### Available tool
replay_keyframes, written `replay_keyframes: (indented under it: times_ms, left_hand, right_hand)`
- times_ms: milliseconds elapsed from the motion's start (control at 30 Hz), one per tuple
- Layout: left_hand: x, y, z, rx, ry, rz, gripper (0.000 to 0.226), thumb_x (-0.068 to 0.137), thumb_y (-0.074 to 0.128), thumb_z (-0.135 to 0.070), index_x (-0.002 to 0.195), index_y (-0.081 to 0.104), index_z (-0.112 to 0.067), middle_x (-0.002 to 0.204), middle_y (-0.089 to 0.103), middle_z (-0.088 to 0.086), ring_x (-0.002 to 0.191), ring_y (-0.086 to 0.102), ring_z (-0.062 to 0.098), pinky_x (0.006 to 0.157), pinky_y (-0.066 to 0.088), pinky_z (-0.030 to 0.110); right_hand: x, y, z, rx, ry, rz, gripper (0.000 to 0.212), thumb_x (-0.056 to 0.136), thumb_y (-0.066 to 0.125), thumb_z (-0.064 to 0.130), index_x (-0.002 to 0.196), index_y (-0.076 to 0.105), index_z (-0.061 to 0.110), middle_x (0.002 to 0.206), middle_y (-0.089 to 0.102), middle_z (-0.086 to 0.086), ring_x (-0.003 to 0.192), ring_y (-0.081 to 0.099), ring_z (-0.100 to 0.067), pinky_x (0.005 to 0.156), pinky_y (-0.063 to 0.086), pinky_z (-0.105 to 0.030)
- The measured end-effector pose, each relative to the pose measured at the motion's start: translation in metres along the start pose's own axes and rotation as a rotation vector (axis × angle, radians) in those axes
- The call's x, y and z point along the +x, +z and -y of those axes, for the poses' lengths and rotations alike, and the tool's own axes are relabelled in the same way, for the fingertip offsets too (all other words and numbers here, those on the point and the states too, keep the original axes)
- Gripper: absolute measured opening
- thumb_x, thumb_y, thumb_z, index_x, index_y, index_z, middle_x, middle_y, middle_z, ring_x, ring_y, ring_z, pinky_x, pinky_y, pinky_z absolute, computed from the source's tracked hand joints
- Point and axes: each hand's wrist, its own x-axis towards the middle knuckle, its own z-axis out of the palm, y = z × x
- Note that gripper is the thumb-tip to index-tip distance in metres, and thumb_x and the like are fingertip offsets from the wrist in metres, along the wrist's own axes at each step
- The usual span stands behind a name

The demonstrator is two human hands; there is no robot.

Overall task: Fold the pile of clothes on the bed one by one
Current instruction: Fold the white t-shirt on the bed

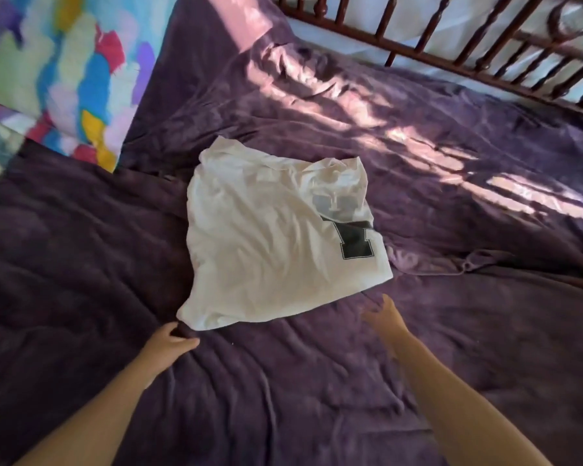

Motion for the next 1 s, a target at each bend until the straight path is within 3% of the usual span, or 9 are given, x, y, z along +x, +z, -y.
replay_keyframes:
  times_ms: [200, 267, 367, 533, 700, 767, 800, 867, 1000]
  left_hand:
    - [0.013, 0.009, -0.012, -0.087, 0.047, -0.039, 0.058, 0.083, 0.066, -0.004, 0.136, 0.042, -0.012, 0.082, 0.059, 0.011, 0.061, 0.049, 0.021, 0.047, 0.043, 0.013]
    - [0.018, 0.007, -0.019, -0.017, 0.086, -0.134, 0.027, 0.083, 0.065, -0.022, 0.103, 0.063, -0.005, 0.078, 0.064, 0.014, 0.066, 0.052, 0.025, 0.062, 0.048, 0.030]
    - [0.020, 0.006, -0.023, 0.119, 0.207, -0.230, 0.034, 0.079, 0.061, -0.028, 0.054, 0.051, -0.008, 0.054, 0.052, 0.011, 0.061, 0.051, 0.029, 0.059, 0.038, 0.036]
    - [-0.012, -0.005, -0.056, -0.316, 0.300, -0.193, 0.019, 0.095, 0.046, -0.007, 0.090, 0.061, 0.004, 0.074, 0.062, 0.004, 0.067, 0.056, 0.009, 0.058, 0.043, 0.016]
    - [-0.043, -0.068, -0.063, -0.902, 0.263, 0.037, 0.011, 0.070, 0.070, -0.002, 0.078, 0.072, -0.009, 0.069, 0.067, -0.003, 0.066, 0.066, 0.015, 0.053, 0.050, 0.010]
    - [-0.042, -0.084, -0.057, -1.098, 0.049, 0.232, 0.053, 0.034, 0.088, -0.010, 0.086, 0.075, -0.011, 0.086, 0.073, 0.002, 0.079, 0.071, 0.017, 0.064, 0.058, 0.027]
    - [-0.043, -0.085, -0.054, -1.076, -0.060, 0.251, 0.060, 0.027, 0.091, -0.007, 0.085, 0.074, -0.008, 0.084, 0.073, 0.003, 0.078, 0.071, 0.017, 0.064, 0.058, 0.030]
    - [-0.040, -0.077, -0.045, -0.973, -0.156, 0.216, 0.029, 0.062, 0.081, -0.014, 0.087, 0.068, -0.006, 0.074, 0.072, 0.006, 0.068, 0.069, 0.019, 0.059, 0.058, 0.029]
    - [-0.024, -0.036, -0.011, -0.642, -0.173, -0.055, 0.032, 0.091, 0.053, -0.037, 0.117, 0.055, -0.018, 0.120, 0.057, 0.006, 0.110, 0.054, 0.028, 0.096, 0.041, 0.042]
  right_hand:
    - [0.033, -0.008, 0.020, 0.068, 0.021, -0.141, 0.066, 0.083, 0.063, 0.010, 0.141, 0.030, 0.007, 0.129, 0.051, -0.015, 0.111, 0.051, -0.031, 0.088, 0.043, -0.038]
    - [0.042, -0.006, 0.022, 0.092, -0.003, -0.132, 0.062, 0.083, 0.065, 0.013, 0.137, 0.035, 0.009, 0.122, 0.054, -0.012, 0.101, 0.052, -0.026, 0.083, 0.043, -0.035]
    - [0.048, -0.005, 0.022, 0.072, -0.048, -0.182, 0.049, 0.085, 0.062, 0.013, 0.131, 0.044, 0.010, 0.104, 0.057, -0.011, 0.093, 0.054, -0.027, 0.078, 0.042, -0.033]
    - [0.036, -0.023, 0.042, -0.350, -0.224, -0.202, 0.018, 0.089, 0.054, 0.023, 0.079, 0.055, 0.008, 0.091, 0.051, -0.007, 0.086, 0.047, -0.026, 0.074, 0.037, -0.036]
    - [-0.026, -0.079, 0.096, 0.556, -0.307, -0.130, 0.024, 0.091, 0.049, 0.019, 0.069, 0.052, 0.010, 0.069, 0.051, -0.006, 0.062, 0.045, -0.021, 0.052, 0.039, -0.026]
    - [-0.036, -0.091, 0.098, 0.667, -0.121, 0.047, 0.021, 0.095, 0.049, 0.021, 0.081, 0.059, 0.009, 0.072, 0.063, -0.008, 0.068, 0.056, -0.023, 0.061, 0.048, -0.032]
    - [-0.038, -0.090, 0.096, 0.641, -0.024, 0.117, 0.020, 0.095, 0.049, 0.023, 0.087, 0.062, 0.010, 0.071, 0.067, -0.006, 0.071, 0.059, -0.022, 0.062, 0.050, -0.032]
    - [-0.027, -0.077, 0.081, 0.597, 0.079, 0.144, 0.022, 0.095, 0.048, 0.028, 0.097, 0.065, 0.012, 0.055, 0.065, 0.005, 0.064, 0.057, -0.010, 0.049, 0.050, -0.021]
    - [-0.009, -0.031, 0.016, 0.540, 0.194, -0.037, 0.013, 0.097, 0.046, 0.025, 0.096, 0.053, 0.013, 0.072, 0.052, -0.006, 0.061, 0.048, -0.018, 0.057, 0.038, -0.025]
